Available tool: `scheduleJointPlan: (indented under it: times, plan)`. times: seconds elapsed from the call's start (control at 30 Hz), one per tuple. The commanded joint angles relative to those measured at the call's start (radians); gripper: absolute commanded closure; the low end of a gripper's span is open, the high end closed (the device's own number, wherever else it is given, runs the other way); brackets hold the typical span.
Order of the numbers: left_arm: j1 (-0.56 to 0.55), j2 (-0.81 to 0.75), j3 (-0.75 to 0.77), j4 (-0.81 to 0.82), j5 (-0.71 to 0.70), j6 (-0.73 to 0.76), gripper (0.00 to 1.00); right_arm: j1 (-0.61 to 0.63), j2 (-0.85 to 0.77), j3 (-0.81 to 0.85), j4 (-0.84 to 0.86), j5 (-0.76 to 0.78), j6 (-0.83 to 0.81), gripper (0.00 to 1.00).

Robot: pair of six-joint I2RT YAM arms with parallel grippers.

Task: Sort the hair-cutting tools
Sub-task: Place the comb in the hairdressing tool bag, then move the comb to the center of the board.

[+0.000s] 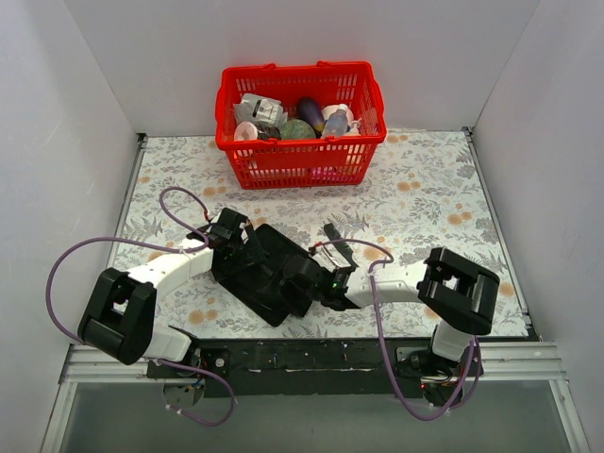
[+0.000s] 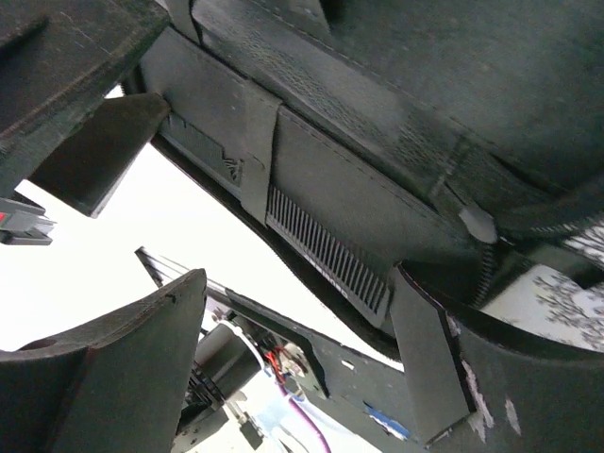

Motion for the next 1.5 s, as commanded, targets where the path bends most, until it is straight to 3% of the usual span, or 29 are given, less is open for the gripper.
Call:
scheduleJointPlan:
  times: [0.0,0.23,0.47,0.7,0.83,1.03,1.47]
  plan:
    - [-0.002,0.021,-0.045,-0.034,0.01,-0.006,0.05,0.015,0.004,-0.064,-0.328,-0.018,-0.06,0.14]
    - [-0.001,0.008,-0.042,-0.036,0.011,-0.006,0.05,0.042,-0.153,-0.022,-0.516,0.037,-0.106,0.15]
    - [-0.001,-0.006,-0.027,-0.037,0.016,-0.003,0.05,0.036,-0.3,0.1,-0.768,0.299,-0.29,0.16]
    - [-0.001,-0.024,0.017,-0.047,0.059,0.014,0.05,-0.099,-0.372,0.117,-0.912,0.399,-0.524,0.17]
    - [-0.002,-0.042,0.071,-0.071,0.077,0.032,0.04,-0.25,-0.408,0.07,-0.86,0.395,-0.654,0.17]
    - [-0.001,-0.062,0.172,-0.123,0.085,0.051,0.03,-0.46,-0.388,0.022,-0.687,0.272,-0.876,0.21]
    - [-0.001,-0.111,0.205,-0.157,0.09,0.04,0.02,-0.501,-0.095,0.179,-0.593,0.163,-1.053,0.28]
